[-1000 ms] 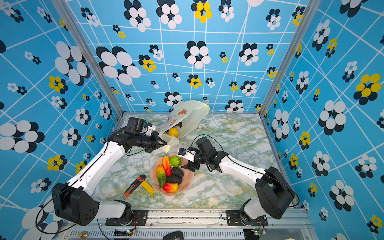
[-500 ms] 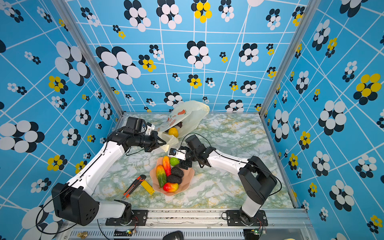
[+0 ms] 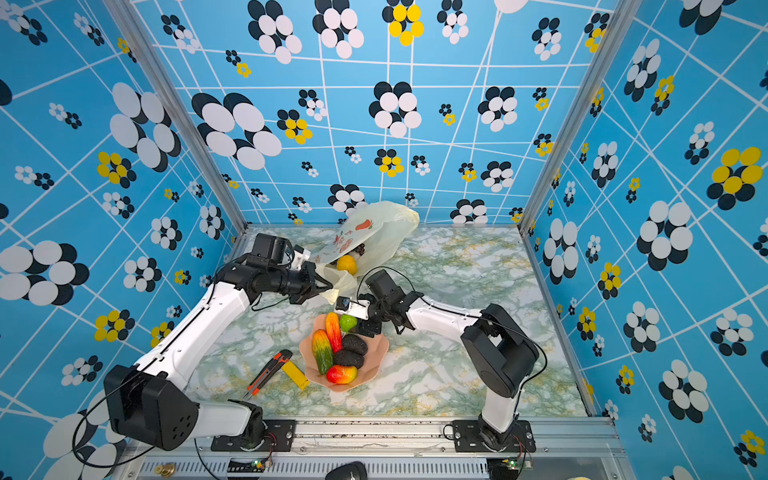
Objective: Place the fruits into the plastic bag
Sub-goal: 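Lower the right gripper onto the green fruit in the bowl and grasp it, then lift the green fruit with the right gripper and carry it into the bag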
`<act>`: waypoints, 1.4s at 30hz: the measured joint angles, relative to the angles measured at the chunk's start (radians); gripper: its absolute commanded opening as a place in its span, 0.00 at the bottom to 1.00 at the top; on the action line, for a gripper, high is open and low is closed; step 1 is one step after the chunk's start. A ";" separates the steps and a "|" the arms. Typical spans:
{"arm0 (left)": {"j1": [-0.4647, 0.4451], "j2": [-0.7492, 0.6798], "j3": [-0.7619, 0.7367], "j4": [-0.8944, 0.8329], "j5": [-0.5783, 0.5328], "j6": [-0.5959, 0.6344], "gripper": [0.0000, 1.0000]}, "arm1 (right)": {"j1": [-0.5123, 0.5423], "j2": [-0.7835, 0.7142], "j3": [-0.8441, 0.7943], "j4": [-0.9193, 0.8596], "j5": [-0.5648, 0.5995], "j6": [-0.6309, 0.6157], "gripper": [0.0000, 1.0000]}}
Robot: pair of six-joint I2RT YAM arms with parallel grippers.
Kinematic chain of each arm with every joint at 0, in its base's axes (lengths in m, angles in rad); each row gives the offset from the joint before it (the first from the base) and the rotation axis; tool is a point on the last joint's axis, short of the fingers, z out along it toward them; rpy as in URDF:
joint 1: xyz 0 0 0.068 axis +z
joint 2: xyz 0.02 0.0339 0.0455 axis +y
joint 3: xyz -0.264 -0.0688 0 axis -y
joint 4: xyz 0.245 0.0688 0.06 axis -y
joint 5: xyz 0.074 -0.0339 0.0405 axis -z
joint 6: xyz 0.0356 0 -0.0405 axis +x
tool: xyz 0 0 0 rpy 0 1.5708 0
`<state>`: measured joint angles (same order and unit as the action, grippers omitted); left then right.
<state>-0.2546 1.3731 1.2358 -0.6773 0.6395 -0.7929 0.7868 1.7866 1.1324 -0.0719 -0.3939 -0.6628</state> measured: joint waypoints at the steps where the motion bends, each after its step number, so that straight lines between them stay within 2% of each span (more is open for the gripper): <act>1: 0.000 0.000 -0.001 0.000 0.000 0.000 0.00 | 0.002 0.005 0.002 0.000 0.000 0.000 0.69; 7: 0.006 0.001 -0.006 -0.001 0.001 0.000 0.00 | 0.013 0.037 0.023 0.000 0.017 0.003 0.64; 12: 0.006 0.001 -0.012 0.000 0.004 0.000 0.00 | 0.018 0.045 0.036 -0.006 0.024 0.013 0.52; 17: 0.006 0.001 -0.018 0.000 0.005 0.000 0.00 | 0.019 0.045 0.041 -0.021 0.027 0.015 0.44; 25: 0.006 0.001 -0.018 0.002 0.008 0.000 0.00 | 0.019 0.024 0.041 -0.028 0.041 0.019 0.41; 33: 0.006 0.012 -0.018 0.004 0.007 0.000 0.00 | 0.019 -0.080 0.027 -0.021 0.045 0.052 0.39; 42: 0.006 0.016 -0.017 0.019 0.006 -0.008 0.00 | 0.019 -0.242 -0.120 0.016 0.042 0.163 0.39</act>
<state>-0.2481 1.3888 1.2186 -0.6582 0.6460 -0.8013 0.8059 1.5444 1.0122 -0.0555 -0.3519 -0.4995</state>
